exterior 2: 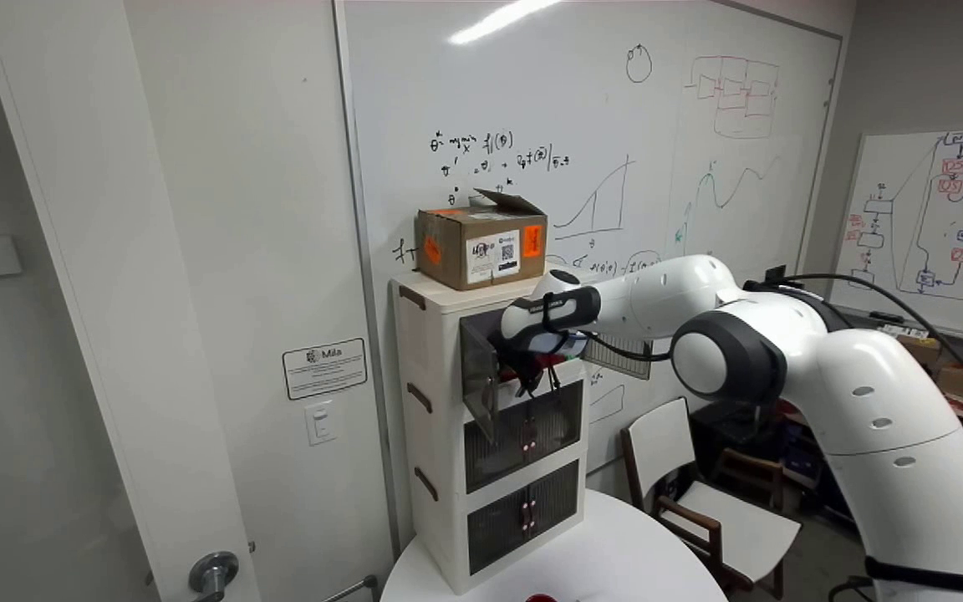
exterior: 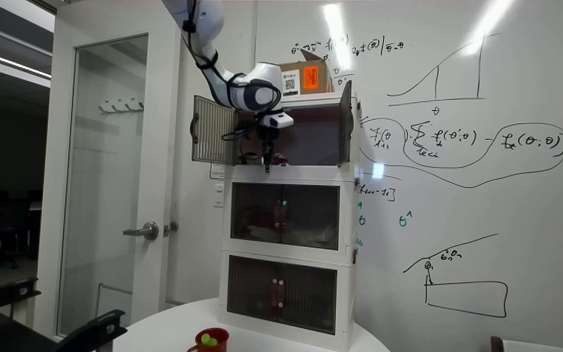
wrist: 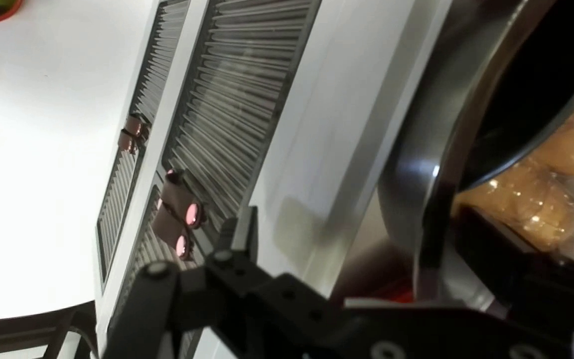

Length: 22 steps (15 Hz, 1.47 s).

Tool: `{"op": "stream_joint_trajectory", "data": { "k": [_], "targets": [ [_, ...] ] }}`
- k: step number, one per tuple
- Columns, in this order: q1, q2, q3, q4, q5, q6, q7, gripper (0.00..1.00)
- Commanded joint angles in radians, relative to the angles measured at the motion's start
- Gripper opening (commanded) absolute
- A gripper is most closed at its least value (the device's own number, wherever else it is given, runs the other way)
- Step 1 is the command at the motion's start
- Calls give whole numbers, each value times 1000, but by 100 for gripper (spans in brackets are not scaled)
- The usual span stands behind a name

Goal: Move the silver bowl to the table

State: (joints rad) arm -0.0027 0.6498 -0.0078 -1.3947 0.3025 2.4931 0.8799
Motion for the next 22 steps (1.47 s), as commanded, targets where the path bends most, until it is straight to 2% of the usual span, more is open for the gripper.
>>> {"op": "stream_joint_trajectory", "data": {
  "k": [1,8,13,17,22],
  "targets": [
    [20,94,-29,177,-42,-81,14,100],
    [23,95,-32,295,-90,-227,6,100],
    [26,102,-33,308,-98,-235,10,100],
    [21,81,-31,290,-77,-175,27,100],
    [25,26,-19,199,-52,-54,25,100]
  ]
}}
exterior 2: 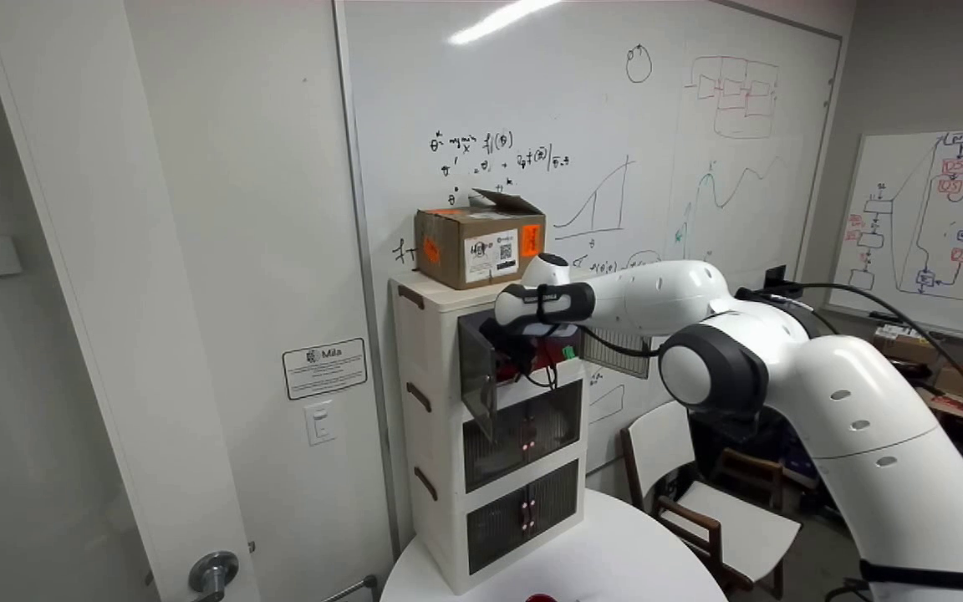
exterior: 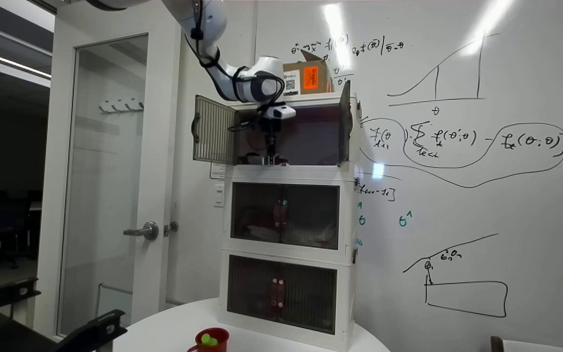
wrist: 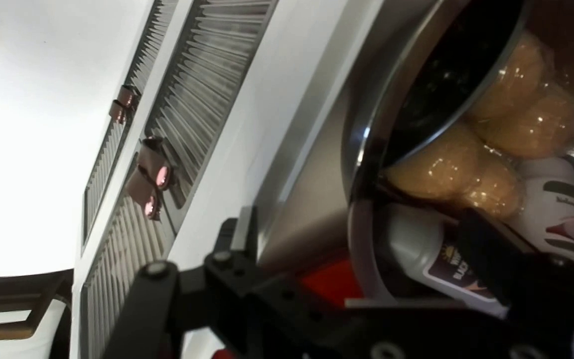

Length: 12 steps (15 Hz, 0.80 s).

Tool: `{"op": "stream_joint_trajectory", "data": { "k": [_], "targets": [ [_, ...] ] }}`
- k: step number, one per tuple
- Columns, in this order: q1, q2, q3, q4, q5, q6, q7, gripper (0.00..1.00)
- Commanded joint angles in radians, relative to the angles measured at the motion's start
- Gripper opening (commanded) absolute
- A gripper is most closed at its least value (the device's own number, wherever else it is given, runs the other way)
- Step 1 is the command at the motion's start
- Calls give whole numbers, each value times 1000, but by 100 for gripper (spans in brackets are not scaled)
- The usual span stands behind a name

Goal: Move the silver bowl to the table

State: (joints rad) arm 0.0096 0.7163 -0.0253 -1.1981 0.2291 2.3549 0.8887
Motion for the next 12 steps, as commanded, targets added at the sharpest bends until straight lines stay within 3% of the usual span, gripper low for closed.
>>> {"op": "stream_joint_trajectory", "data": {
  "k": [1,5,10,11,12],
  "targets": [
    [14,-45,1,-13,27,108,15,100],
    [13,-53,16,-57,58,184,3,100],
    [14,-28,23,-53,76,188,0,99],
    [15,-24,20,-50,74,188,2,74],
    [13,-19,21,-47,74,183,-1,74]
  ]
}}
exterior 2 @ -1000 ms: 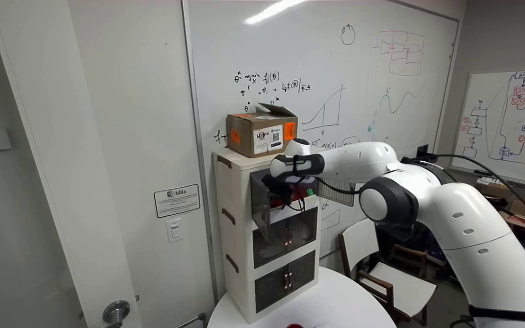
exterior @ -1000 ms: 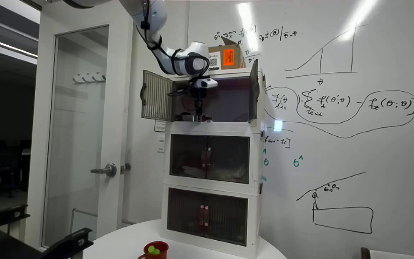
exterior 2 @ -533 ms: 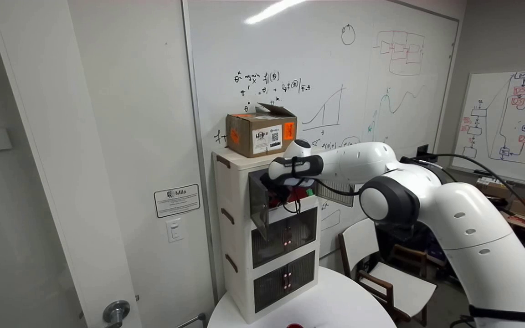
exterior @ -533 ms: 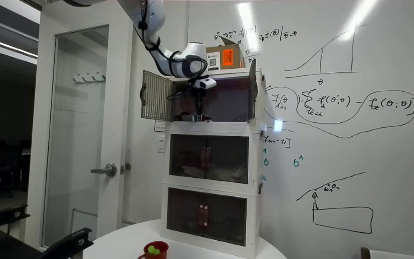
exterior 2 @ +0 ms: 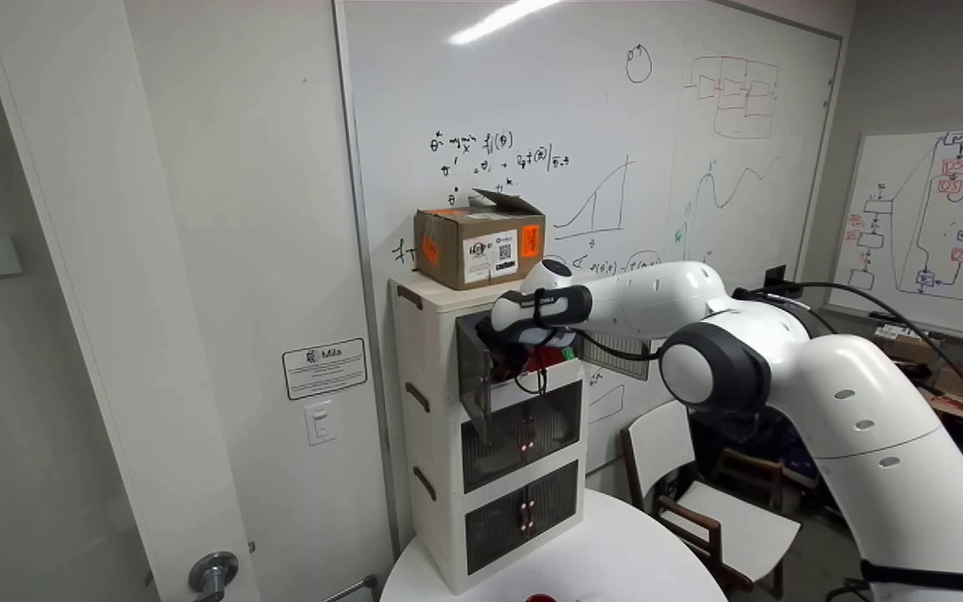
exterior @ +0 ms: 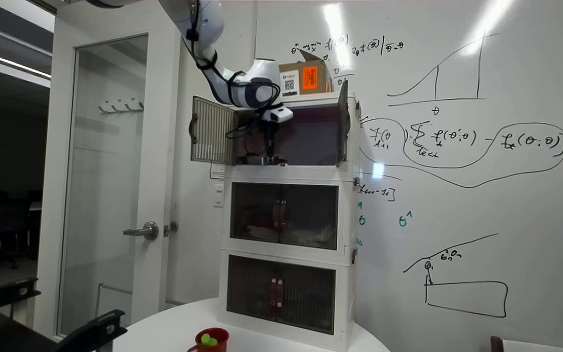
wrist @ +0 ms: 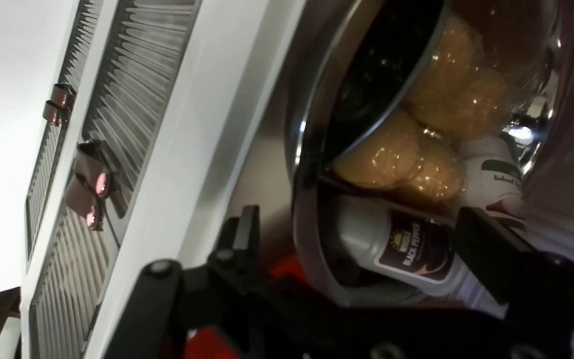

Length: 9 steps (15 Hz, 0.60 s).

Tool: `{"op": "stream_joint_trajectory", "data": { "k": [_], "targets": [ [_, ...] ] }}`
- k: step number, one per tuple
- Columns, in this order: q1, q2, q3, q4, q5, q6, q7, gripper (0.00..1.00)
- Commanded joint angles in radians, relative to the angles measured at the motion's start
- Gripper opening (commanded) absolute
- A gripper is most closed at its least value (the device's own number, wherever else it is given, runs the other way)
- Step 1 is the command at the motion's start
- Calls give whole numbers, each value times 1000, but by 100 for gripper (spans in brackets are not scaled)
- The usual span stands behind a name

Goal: Move the silver bowl to the table

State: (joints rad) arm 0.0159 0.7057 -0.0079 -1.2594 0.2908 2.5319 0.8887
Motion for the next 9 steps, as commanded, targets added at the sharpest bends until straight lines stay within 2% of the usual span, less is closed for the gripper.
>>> {"op": "stream_joint_trajectory", "data": {
  "k": [1,9],
  "targets": [
    [7,-5,3,16,11,5,0,69],
    [1,3,25,-13,28,-60,-7,7]
  ]
}}
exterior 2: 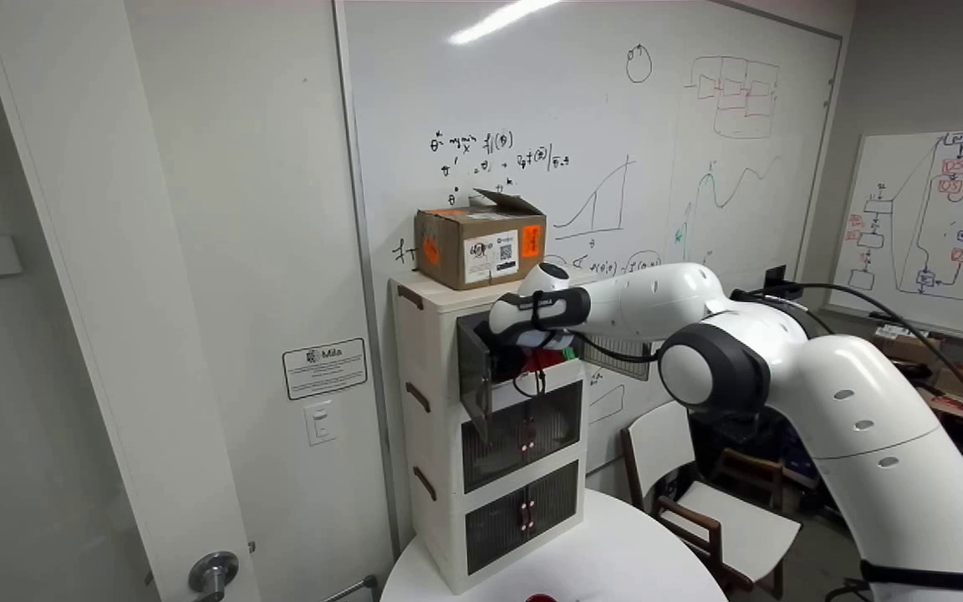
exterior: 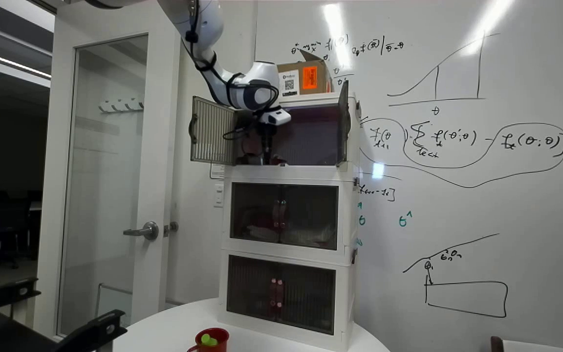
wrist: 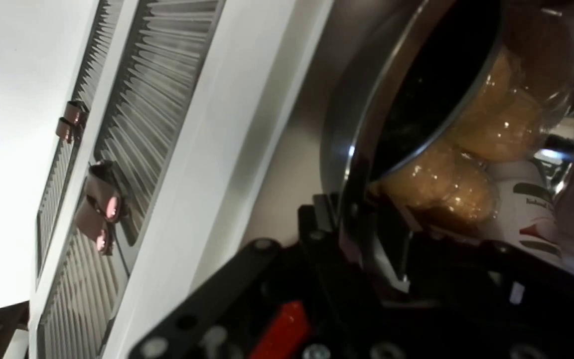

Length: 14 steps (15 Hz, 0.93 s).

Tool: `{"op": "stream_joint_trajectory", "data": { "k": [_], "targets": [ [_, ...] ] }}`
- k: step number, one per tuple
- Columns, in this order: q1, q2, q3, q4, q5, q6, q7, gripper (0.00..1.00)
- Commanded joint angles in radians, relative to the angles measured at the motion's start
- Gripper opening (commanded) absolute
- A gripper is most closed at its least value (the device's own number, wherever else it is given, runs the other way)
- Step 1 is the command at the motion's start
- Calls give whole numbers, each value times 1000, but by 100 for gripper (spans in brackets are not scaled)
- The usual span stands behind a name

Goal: Move the silver bowl to the table

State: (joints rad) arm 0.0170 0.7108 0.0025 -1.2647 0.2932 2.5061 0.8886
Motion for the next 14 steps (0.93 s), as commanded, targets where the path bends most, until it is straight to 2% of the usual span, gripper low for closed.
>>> {"op": "stream_joint_trajectory", "data": {
  "k": [1,8,12,14],
  "targets": [
    [0,-4,17,-16,29,-44,-8,1],
    [-2,-36,11,-56,46,-18,3,1],
    [2,-98,-7,-130,48,43,23,1],
    [1,-131,-14,-178,46,33,33,1]
  ]
}}
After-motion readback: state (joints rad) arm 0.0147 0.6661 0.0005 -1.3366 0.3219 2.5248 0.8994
